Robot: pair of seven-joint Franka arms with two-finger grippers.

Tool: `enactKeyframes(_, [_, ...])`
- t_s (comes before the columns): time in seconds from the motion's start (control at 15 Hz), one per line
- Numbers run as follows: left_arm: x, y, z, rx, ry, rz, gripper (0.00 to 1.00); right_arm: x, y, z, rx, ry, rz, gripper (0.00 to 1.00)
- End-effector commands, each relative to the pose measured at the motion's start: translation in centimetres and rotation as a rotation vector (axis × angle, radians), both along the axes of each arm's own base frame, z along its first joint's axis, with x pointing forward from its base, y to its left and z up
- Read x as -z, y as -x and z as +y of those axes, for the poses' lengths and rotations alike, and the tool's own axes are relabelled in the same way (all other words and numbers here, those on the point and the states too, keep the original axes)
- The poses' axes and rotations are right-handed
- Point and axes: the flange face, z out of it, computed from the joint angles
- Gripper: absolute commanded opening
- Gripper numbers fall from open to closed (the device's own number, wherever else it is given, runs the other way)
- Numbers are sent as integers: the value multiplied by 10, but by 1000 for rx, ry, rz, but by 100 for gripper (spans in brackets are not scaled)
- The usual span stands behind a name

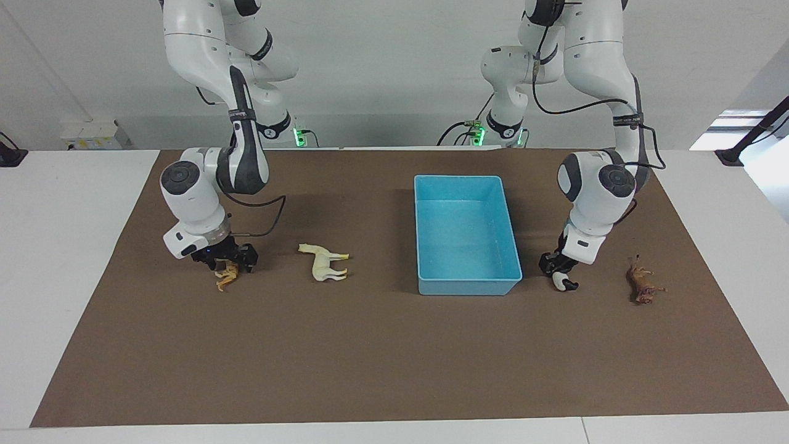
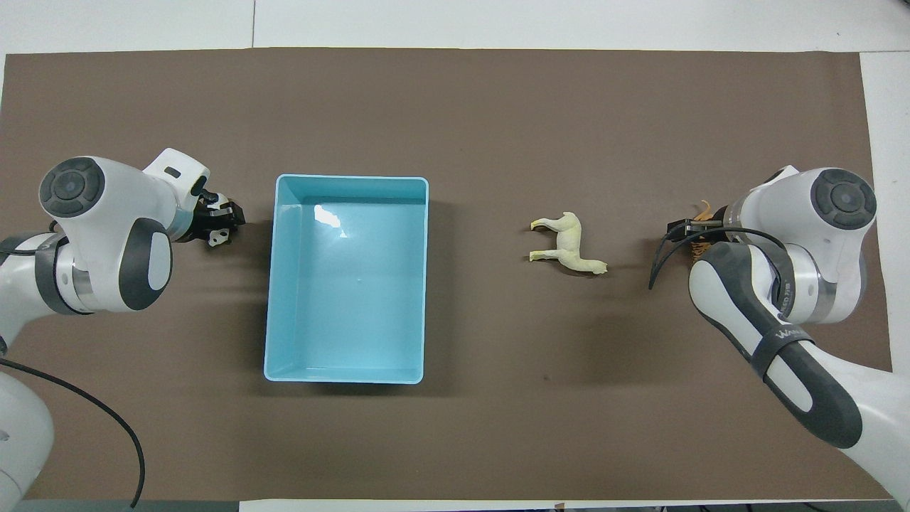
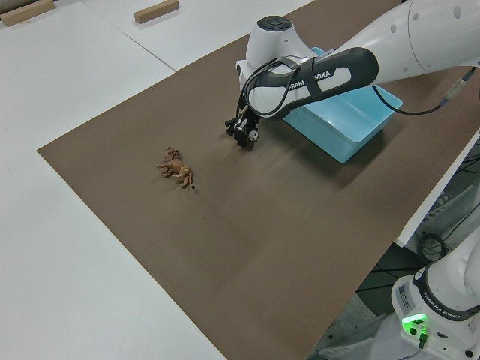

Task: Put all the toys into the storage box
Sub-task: 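Drop the panda in the box while the right gripper grasps the tiger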

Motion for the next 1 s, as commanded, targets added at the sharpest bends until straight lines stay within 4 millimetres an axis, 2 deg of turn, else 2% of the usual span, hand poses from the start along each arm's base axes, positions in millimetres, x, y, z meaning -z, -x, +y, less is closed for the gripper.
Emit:
enactKeyframes(0.0, [-36,-16,2,-16,10,55,31,-2,0,-1,16,-6,-13,44])
enactKeyframes(0.07, [-58,-21,3,-31,24,74,31,-2,0,-2,16,-5,-13,18])
enactKeyframes(0.13, [-86,-25,2,-54,46,88,31,-2,0,-2,16,-5,-13,0])
enactKeyframes(0.27, [-139,-34,-11,-115,68,113,31,-2,1,-1,15,-5,-11,0])
enactKeyframes(0.33, [-155,-35,-17,-148,69,124,31,-3,0,-1,14,-5,-13,0])
enactKeyframes(0.4, [-164,-33,-41,-183,74,132,31,-3,0,-1,14,-5,-13,0])
enactKeyframes(0.53, [-165,-25,-97,-337,84,102,32,-5,-2,0,9,-4,-12,0])
enactKeyframes(0.6, [-158,-14,-124,-373,84,102,33,-8,-4,0,9,-4,-16,0])
enactKeyframes(0.73, [-145,17,-172,-349,67,124,34,-18,-8,16,-16,-6,-22,0])
enactKeyframes(0.8, [-139,28,-182,-343,61,130,36,-29,-13,19,-20,-6,-20,0])
enactKeyframes(0.87, [-133,36,-191,-327,55,138,48,-43,-20,20,-21,-5,-19,0])
enactKeyframes(0.93, [-131,48,-203,-301,48,147,49,-60,-25,22,-22,-7,-22,0])
